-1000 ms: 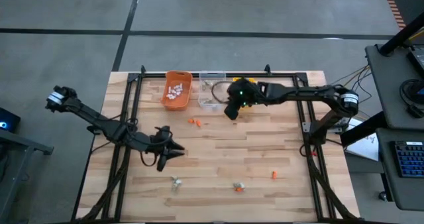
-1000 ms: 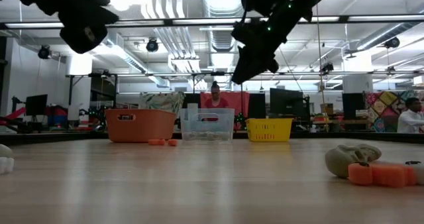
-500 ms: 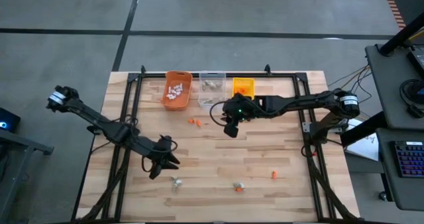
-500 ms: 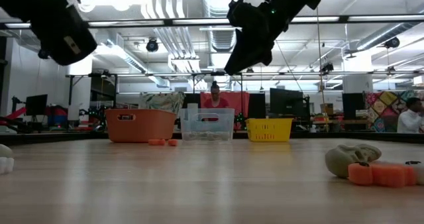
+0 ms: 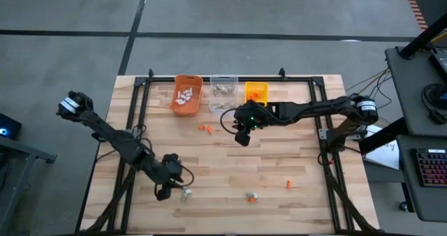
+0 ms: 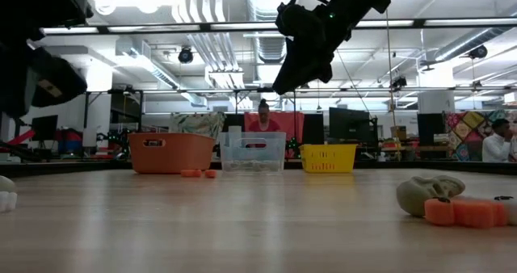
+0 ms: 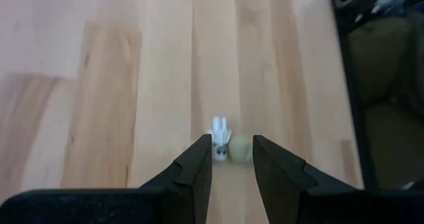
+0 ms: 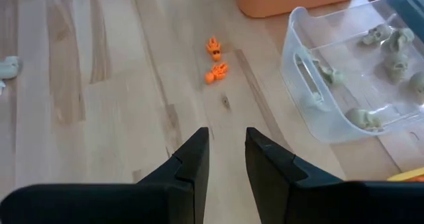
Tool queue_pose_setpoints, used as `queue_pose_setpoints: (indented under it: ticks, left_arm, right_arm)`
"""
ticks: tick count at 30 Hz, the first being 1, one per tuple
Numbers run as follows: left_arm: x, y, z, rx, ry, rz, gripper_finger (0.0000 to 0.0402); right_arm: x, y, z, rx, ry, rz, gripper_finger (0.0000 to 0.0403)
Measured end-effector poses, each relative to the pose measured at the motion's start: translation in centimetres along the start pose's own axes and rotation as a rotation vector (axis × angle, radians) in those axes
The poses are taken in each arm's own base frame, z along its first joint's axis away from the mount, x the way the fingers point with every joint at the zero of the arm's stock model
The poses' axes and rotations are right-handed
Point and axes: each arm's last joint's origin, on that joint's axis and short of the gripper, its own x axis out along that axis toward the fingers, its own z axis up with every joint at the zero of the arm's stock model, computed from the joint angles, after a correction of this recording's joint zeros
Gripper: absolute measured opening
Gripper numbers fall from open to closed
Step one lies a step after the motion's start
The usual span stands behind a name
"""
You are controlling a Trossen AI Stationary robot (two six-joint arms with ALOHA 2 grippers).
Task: Sort Halloween decoration
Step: Put the gray skull toy into the transparent bin
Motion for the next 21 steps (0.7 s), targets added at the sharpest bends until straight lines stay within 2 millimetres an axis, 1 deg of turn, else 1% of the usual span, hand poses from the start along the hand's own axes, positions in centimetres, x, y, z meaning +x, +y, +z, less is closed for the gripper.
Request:
queue_pose_setpoints:
  ticks: [4,8,12,21]
  left_arm:
    - [1.2,-0.3,-0.2,-0.006,0.044,0.031,0.0091]
    - [2.3,0.0,-0.7,-0.014,0.127,0.112,0.0094]
    - [3.3,0.3,-1.1,-0.008,0.201,0.179,0.0108]
    - [5.0,0.2,-1.3,0.073,0.253,0.209,0.0144]
  right_arm:
    - [0.5,0.5,-0.4,-0.011,0.018,0.007,0.0081]
    - [0.9,1.0,-0.7,-0.005,0.026,0.015,0.008]
    - [1.2,1.3,-0.8,-0.002,0.031,0.021,0.0086]
    - [1.3,1.5,-0.8,0.021,0.025,0.025,0.0083]
